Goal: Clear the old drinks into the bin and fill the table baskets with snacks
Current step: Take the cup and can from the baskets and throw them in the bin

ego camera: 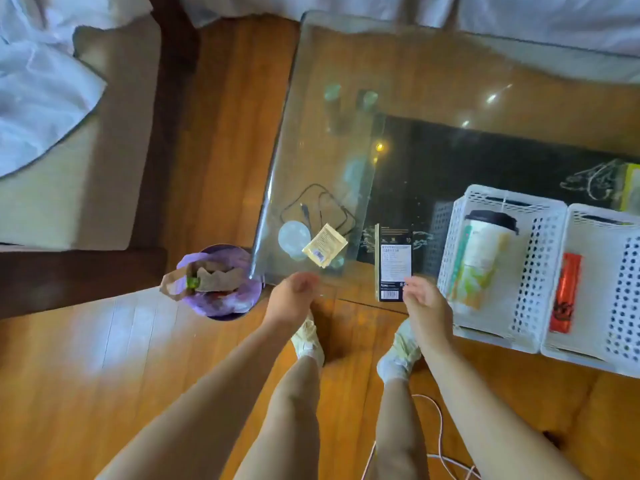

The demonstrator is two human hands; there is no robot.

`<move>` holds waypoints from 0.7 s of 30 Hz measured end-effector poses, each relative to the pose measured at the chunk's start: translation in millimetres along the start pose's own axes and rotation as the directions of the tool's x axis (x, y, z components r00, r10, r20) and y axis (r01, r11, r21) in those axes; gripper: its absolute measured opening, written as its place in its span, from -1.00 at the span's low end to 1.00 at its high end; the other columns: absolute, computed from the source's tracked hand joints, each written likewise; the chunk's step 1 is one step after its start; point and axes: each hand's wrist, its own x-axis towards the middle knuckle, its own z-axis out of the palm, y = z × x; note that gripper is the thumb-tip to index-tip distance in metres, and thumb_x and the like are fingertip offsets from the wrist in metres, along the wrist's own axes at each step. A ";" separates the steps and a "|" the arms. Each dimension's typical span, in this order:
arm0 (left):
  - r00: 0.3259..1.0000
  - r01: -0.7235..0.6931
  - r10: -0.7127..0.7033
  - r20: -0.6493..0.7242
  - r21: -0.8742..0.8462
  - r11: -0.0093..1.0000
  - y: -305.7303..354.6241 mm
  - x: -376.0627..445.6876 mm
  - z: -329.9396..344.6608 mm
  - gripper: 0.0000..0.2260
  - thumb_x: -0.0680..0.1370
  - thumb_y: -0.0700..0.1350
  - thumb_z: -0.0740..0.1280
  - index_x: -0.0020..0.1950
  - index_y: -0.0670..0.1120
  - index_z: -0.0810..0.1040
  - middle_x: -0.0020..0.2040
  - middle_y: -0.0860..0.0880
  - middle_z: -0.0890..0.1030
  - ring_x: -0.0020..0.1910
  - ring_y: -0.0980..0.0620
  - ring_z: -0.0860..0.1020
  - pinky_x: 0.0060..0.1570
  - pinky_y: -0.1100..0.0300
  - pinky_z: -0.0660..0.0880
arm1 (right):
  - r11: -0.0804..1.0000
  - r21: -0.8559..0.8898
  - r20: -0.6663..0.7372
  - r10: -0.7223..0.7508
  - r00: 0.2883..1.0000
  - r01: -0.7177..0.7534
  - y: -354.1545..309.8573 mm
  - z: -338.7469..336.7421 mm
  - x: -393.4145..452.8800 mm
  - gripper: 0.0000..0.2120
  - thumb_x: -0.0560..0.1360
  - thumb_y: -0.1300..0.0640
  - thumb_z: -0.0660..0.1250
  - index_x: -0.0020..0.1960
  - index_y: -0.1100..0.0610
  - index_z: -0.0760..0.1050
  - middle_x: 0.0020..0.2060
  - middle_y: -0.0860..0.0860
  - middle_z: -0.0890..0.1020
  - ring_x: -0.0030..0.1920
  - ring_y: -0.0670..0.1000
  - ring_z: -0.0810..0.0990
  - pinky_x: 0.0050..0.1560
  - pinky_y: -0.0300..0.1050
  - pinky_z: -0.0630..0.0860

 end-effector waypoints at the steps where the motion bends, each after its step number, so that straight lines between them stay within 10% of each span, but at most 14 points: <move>1: 0.998 -0.032 0.036 -0.050 0.067 0.997 -2.6 11.7 -1.6 -0.78 0.55 -0.26 0.21 0.12 -0.15 0.58 -0.04 0.00 0.56 -0.07 0.06 0.48 -0.25 0.43 0.29 | 1.000 -0.023 -0.041 -0.017 0.999 0.016 2.1 9.0 5.6 -0.74 0.51 0.25 0.25 0.19 0.13 0.47 0.13 0.08 0.58 0.08 0.02 0.53 0.08 -0.12 0.45; 10: 0.984 -0.029 0.089 -0.151 0.364 0.931 -19.5 78.0 6.6 -0.60 0.55 -0.09 0.24 0.38 -0.09 0.32 0.31 -0.10 0.39 0.27 -0.09 0.40 0.11 -0.01 0.46 | 0.990 -0.119 -0.230 0.048 0.972 -0.077 38.7 50.4 36.8 -0.23 0.37 0.16 0.46 0.45 0.18 0.13 0.37 0.21 0.28 0.37 0.21 0.31 0.29 0.20 0.40; 21: 0.949 -0.101 0.251 -0.193 0.566 0.818 -14.1 113.6 37.2 -0.52 0.47 0.02 0.39 0.30 -0.12 0.34 0.25 -0.12 0.39 0.25 -0.13 0.38 0.14 0.01 0.39 | 0.984 -0.177 -0.205 -0.036 0.978 -0.001 59.3 56.1 51.6 -0.39 0.32 0.04 0.50 0.27 0.19 0.35 0.23 0.17 0.40 0.24 0.11 0.38 0.06 -0.05 0.49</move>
